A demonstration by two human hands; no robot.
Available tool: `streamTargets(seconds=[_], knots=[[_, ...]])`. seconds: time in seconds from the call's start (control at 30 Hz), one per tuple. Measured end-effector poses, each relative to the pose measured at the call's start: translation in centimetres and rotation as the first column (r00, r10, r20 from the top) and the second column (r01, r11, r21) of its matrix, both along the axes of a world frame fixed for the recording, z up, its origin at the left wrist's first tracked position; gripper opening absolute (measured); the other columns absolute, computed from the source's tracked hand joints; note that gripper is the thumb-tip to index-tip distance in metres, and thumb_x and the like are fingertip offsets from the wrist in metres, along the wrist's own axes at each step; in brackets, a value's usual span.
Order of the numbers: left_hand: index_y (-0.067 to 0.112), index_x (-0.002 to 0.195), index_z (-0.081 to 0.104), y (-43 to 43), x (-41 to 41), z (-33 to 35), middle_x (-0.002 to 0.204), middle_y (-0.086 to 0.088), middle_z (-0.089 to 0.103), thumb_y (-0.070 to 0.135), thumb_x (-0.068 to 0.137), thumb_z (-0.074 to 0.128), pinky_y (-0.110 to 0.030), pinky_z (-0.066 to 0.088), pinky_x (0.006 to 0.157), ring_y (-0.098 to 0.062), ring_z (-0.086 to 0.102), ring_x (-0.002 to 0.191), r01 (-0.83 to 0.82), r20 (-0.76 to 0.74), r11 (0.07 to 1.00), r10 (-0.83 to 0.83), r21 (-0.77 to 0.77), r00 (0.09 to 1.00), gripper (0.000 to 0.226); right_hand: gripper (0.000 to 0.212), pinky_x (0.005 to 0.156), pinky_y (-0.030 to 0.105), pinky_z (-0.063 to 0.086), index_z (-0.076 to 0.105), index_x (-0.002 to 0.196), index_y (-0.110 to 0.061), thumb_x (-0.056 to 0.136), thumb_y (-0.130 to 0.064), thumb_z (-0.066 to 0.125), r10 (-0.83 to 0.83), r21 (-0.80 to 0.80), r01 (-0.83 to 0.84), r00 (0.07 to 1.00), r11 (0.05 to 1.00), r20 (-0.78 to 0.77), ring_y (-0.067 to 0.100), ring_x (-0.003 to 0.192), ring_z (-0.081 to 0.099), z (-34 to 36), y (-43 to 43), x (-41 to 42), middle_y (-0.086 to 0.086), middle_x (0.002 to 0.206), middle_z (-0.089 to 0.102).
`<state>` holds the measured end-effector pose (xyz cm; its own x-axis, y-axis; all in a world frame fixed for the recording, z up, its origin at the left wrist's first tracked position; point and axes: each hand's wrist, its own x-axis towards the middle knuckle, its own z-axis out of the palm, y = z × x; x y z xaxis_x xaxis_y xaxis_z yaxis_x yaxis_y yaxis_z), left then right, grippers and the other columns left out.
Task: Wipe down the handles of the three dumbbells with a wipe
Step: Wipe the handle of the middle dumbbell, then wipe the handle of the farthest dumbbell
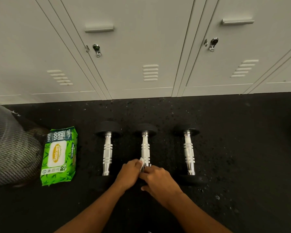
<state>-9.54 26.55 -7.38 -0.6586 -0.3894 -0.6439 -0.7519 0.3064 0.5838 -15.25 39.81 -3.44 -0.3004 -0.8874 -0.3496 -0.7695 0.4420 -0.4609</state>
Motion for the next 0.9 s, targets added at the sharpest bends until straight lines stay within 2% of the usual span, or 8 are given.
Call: streamTargets(seconds=[0.07,0.17,0.33,0.43,0.5,0.6,0.77,0.9], knots=[[0.017,0.088,0.066,-0.2,0.5,-0.2,0.085,-0.003,0.068,0.034,0.101,0.041,-0.037,0.048,0.077,-0.019,0.062,0.085,0.028,-0.018,0.997,-0.029,-0.071,0.999,0.033,0.047,0.100,0.038,0.041,0.048,0.137,-0.018,0.092,-0.025,0.061,-0.016,0.001,0.016,1.000,1.000,0.012,0.023,0.122,0.045,0.0,0.0,0.0,0.006,0.136,0.048],[0.024,0.096,0.066,0.0,0.8,0.0,0.093,0.001,0.067,0.034,0.100,0.041,-0.037,0.050,0.082,-0.016,0.060,0.093,-0.017,-0.035,0.993,0.013,-0.121,0.999,0.027,0.050,0.100,0.037,0.041,0.045,0.139,-0.021,0.092,-0.027,0.061,-0.039,0.009,0.038,0.999,0.999,0.032,0.020,0.123,0.040,-0.1,0.2,0.2,0.003,0.139,0.044],[0.019,0.113,0.064,0.3,0.8,1.5,0.108,-0.005,0.066,0.029,0.101,0.040,-0.035,0.046,0.087,-0.021,0.056,0.108,-0.093,-0.094,0.978,0.076,-0.189,0.993,0.028,0.068,0.101,0.038,0.038,0.033,0.146,-0.027,0.087,-0.040,0.064,-0.027,0.060,0.025,0.999,0.998,0.027,0.021,0.125,0.035,0.5,0.6,0.5,0.003,0.143,0.037],[0.016,0.119,0.063,-0.3,0.6,2.5,0.112,-0.008,0.067,0.028,0.101,0.040,-0.036,0.045,0.092,-0.025,0.056,0.111,-0.109,-0.112,0.969,0.085,-0.223,0.990,0.031,0.077,0.111,0.039,0.023,0.029,0.148,-0.029,0.084,-0.059,0.059,0.015,0.054,-0.012,0.999,0.998,-0.052,0.022,0.131,0.029,1.4,1.0,0.2,0.003,0.148,0.032],[0.017,0.120,0.063,-0.7,0.5,3.3,0.111,-0.008,0.067,0.030,0.102,0.040,-0.040,0.047,0.094,-0.025,0.057,0.110,-0.105,-0.116,0.967,0.080,-0.230,0.990,0.032,0.075,0.116,0.040,0.010,0.030,0.148,-0.032,0.085,-0.066,0.051,0.016,0.031,-0.013,0.995,0.999,-0.097,0.022,0.138,0.024,2.6,1.4,-0.3,0.002,0.152,0.029],[0.018,0.115,0.063,-0.8,0.3,5.2,0.105,-0.005,0.067,0.032,0.102,0.038,-0.042,0.050,0.091,-0.023,0.059,0.104,-0.084,-0.140,0.965,0.050,-0.248,0.989,0.030,0.067,0.116,0.043,0.006,0.034,0.145,-0.035,0.087,-0.067,0.044,-0.051,0.020,0.055,0.987,0.998,-0.155,0.020,0.141,0.021,5.1,2.7,-1.9,-0.001,0.153,0.029],[0.023,0.101,0.060,0.2,-0.5,8.8,0.094,-0.007,0.067,0.037,0.103,0.032,-0.040,0.049,0.081,-0.026,0.060,0.095,0.007,-0.166,0.944,-0.066,-0.330,0.984,0.032,0.063,0.118,0.050,0.008,0.031,0.147,-0.037,0.091,-0.066,0.039,-0.180,0.111,0.208,0.958,0.972,-0.224,0.021,0.145,0.012,10.0,6.6,-4.9,-0.001,0.158,0.019],[0.023,0.115,0.058,2.1,-2.6,12.4,0.103,-0.008,0.066,0.040,0.104,0.027,-0.034,0.043,0.074,-0.025,0.059,0.098,0.101,-0.195,0.911,-0.192,-0.401,0.962,0.037,0.062,0.117,0.051,0.014,0.033,0.146,-0.037,0.091,-0.066,0.038,-0.254,0.117,0.292,0.931,0.949,-0.263,0.022,0.144,0.016,13.1,9.7,-6.3,-0.001,0.156,0.024]])
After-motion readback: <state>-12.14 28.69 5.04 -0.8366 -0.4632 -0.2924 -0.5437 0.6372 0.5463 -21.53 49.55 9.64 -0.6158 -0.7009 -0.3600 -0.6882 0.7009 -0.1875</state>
